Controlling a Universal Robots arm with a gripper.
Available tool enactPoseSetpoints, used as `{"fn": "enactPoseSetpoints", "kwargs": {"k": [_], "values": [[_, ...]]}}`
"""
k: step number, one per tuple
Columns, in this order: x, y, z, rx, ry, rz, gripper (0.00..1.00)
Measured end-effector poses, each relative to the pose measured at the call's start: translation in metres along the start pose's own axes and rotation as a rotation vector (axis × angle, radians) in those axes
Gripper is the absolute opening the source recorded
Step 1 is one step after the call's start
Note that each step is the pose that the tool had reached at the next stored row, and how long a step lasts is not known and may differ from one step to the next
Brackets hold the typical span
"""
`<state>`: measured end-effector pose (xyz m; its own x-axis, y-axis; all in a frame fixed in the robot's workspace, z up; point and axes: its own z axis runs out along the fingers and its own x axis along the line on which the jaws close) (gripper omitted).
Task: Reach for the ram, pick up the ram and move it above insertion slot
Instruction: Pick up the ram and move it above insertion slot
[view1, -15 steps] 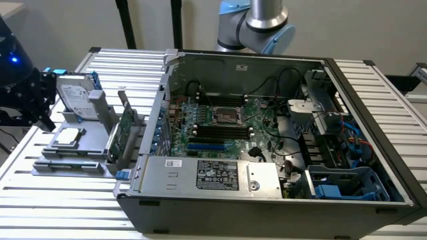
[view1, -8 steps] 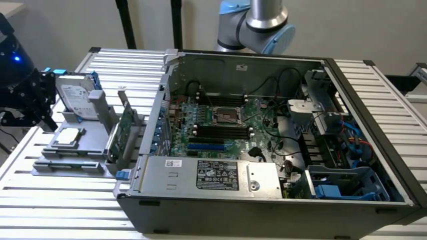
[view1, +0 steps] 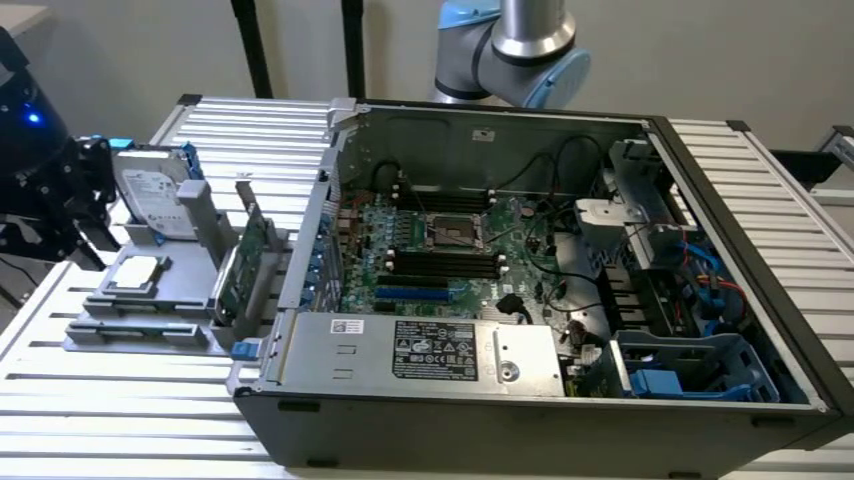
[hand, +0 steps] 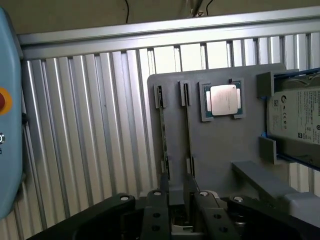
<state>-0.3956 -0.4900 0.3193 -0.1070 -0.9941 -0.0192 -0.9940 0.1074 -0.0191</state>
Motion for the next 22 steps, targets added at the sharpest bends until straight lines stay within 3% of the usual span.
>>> {"fn": "enactPoseSetpoints", "kwargs": {"k": [2,3,22], "values": [[0.0,0.0003,0.0034,-0.0002,0.0002,0.0,0.3],[0.0,0.0007,0.0052,-0.0002,0.0002,0.0,0.36],[0.003,0.0104,0.0395,-0.0004,0.0,-0.011,0.36]]}}
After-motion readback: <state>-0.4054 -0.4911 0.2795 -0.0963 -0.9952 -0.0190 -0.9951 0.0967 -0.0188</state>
